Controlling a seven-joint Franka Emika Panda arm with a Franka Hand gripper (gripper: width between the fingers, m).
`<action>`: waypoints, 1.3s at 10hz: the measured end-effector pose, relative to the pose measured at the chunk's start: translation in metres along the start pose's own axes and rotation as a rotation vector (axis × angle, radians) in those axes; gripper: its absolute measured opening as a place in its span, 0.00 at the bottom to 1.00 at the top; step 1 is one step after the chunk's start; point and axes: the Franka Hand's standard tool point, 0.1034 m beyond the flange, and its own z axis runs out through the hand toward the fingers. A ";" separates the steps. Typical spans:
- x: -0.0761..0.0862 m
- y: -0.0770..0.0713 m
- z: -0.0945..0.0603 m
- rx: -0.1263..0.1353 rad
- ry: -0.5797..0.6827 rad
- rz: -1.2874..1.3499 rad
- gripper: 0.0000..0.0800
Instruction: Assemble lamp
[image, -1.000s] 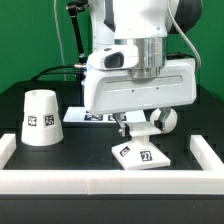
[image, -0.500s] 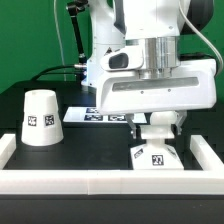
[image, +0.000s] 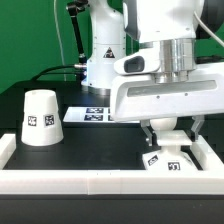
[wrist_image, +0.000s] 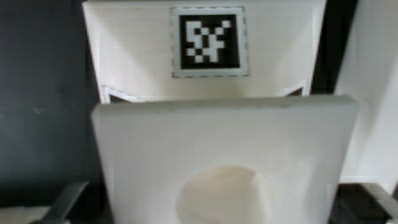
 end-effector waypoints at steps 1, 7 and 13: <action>0.005 -0.004 0.001 0.002 0.008 -0.005 0.67; 0.010 0.001 -0.001 0.001 0.019 -0.072 0.85; -0.061 0.007 -0.049 -0.011 -0.025 0.039 0.87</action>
Offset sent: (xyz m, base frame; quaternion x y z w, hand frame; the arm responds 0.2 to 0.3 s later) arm 0.0089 0.0050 0.0018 -0.0113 -0.0003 0.0012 0.9999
